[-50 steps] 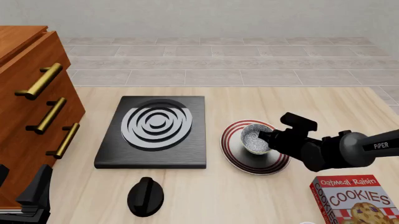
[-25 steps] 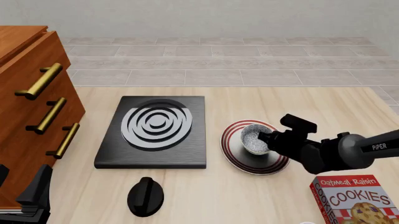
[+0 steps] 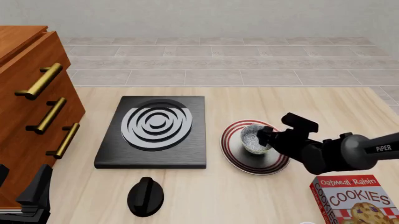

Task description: Pick the akita bowl on the cookies box and place it on the plate.

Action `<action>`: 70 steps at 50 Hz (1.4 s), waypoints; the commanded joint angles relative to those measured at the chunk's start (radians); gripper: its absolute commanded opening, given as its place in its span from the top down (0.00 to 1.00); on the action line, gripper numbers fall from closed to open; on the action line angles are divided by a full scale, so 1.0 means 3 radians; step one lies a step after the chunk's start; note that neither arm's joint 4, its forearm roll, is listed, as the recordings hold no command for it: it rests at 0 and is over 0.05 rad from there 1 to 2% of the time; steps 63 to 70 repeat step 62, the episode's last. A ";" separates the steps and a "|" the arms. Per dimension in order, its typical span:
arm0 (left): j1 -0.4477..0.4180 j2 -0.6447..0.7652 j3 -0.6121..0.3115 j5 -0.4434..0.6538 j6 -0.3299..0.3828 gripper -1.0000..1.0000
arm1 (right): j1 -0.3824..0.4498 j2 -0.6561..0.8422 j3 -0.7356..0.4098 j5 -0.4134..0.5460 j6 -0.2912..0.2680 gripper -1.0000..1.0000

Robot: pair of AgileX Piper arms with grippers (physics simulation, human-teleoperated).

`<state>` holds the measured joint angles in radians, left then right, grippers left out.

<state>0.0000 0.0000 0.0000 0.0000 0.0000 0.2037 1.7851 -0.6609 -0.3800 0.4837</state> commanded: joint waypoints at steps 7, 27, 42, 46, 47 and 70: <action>0.0000 0.0000 0.0000 0.0000 0.0000 0.00 | -0.0008 -0.0117 0.0042 0.0007 0.0041 0.00; 0.0000 0.0000 0.0000 0.0000 0.0000 0.00 | -0.0121 -0.1622 0.0234 0.0775 -0.0075 0.00; 0.0000 0.0000 0.0000 0.0000 0.0000 0.00 | -0.0030 -0.2582 0.0261 0.1413 -0.0161 0.00; 0.0000 0.0000 0.0000 0.0000 0.0000 0.00 | -0.0028 -0.2780 0.0276 0.1543 -0.0160 0.00; 0.0000 0.0000 0.0000 0.0000 0.0000 0.00 | -0.0017 -0.2830 0.0278 0.1579 -0.0164 0.00; 0.0000 0.0000 0.0000 0.0000 0.0000 0.00 | 0.0038 -0.3747 0.0213 0.2271 -0.0230 0.00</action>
